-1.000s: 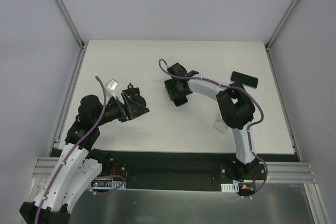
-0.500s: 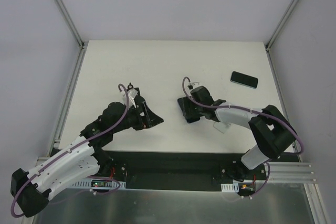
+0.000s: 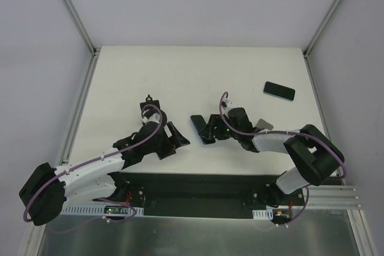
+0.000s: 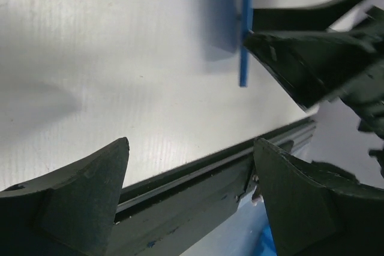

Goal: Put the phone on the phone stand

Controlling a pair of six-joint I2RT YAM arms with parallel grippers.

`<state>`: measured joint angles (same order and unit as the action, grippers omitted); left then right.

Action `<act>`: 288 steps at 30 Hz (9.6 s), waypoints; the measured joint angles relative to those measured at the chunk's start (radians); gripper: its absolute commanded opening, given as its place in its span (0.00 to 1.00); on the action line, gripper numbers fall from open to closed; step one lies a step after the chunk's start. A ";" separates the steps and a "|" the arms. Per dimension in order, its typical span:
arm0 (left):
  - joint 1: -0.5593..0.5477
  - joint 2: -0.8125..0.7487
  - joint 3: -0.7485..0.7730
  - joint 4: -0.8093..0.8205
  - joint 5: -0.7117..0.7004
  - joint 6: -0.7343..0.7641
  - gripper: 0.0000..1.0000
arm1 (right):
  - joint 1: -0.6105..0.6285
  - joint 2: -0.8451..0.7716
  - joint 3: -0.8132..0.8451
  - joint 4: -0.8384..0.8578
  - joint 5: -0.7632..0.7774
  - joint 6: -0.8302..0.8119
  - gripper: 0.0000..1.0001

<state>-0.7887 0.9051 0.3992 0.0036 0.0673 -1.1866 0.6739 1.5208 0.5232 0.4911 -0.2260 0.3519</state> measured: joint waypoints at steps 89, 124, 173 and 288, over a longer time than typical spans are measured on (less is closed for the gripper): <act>-0.060 -0.072 0.353 0.142 0.661 0.592 0.25 | 0.355 -0.684 -0.061 -0.085 -0.477 -0.065 0.01; -0.063 -0.617 0.660 -0.783 -0.393 0.819 0.00 | 0.346 -0.092 0.684 -0.534 0.275 -0.295 0.78; -0.063 -0.438 0.370 -0.419 -0.170 0.858 0.00 | 0.285 0.047 0.749 -0.740 0.230 -0.521 0.01; 0.019 -0.001 0.356 -0.035 -0.060 1.144 0.44 | 0.319 -0.572 0.162 -0.529 0.147 -0.476 0.97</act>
<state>-0.7700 0.9039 0.7547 -0.0319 0.0071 -0.0429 0.9928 0.9489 0.6853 -0.0376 -0.0788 -0.1246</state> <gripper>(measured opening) 0.057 0.929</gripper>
